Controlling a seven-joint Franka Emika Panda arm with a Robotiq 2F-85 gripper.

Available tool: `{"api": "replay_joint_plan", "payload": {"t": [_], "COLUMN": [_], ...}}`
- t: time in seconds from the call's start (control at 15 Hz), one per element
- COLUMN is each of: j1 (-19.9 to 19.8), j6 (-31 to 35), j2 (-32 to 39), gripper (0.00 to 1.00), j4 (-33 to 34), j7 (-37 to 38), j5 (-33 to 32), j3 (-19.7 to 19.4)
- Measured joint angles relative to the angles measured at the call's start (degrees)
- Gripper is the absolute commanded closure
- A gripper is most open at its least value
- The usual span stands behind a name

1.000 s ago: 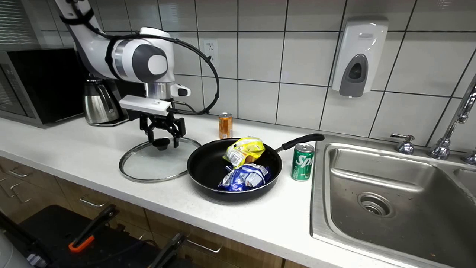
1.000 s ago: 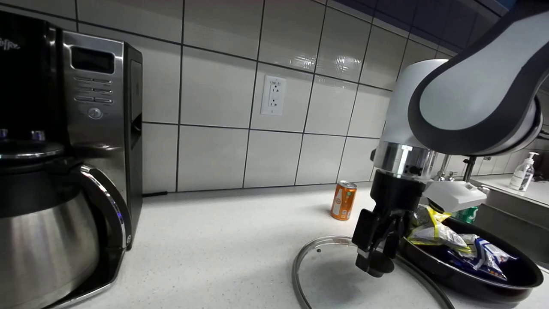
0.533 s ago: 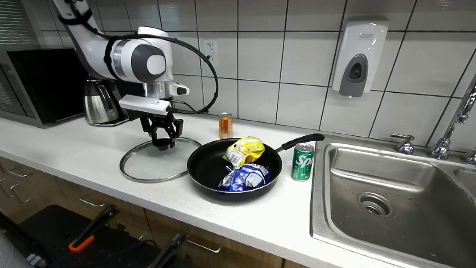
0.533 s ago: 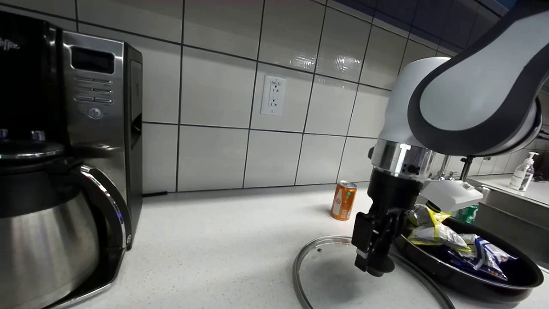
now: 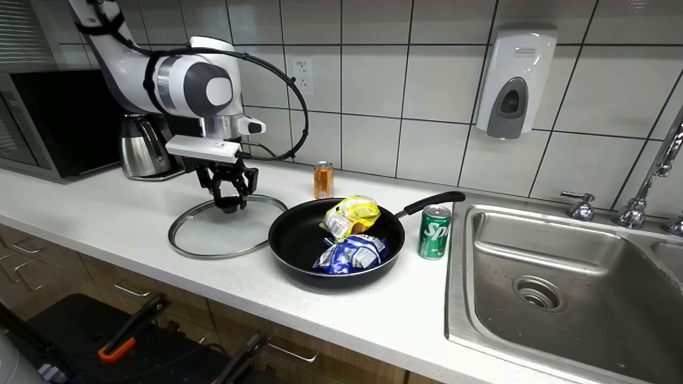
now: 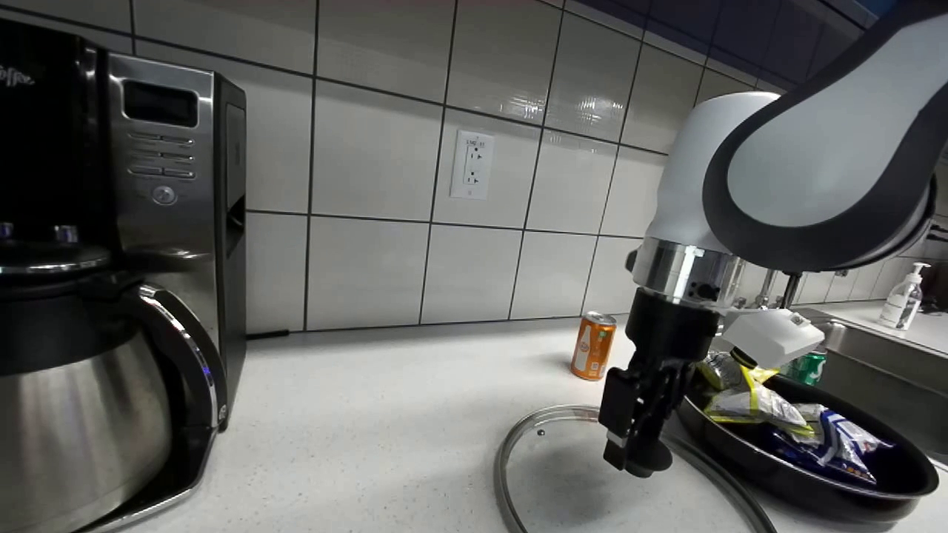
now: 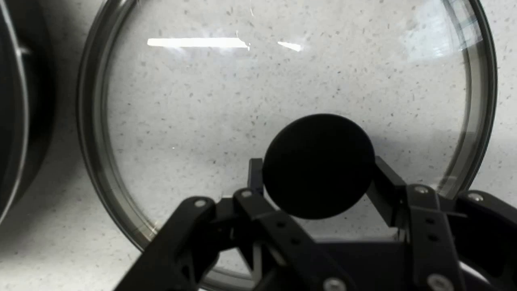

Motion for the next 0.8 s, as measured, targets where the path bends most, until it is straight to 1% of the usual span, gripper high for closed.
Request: {"api": "replay_joint_plan", "payload": {"t": [0.4,0.8], "j1": [0.6,-0.23], "j6": [-0.19,-2.54], "j2": [-0.47,-2.47], "gripper": [0.61,0.61], "j4": [1.18,1.91], "j7": [-0.49,-4.27], "j5": [-0.03,0.52], "j3": [2.99,3.37]}}
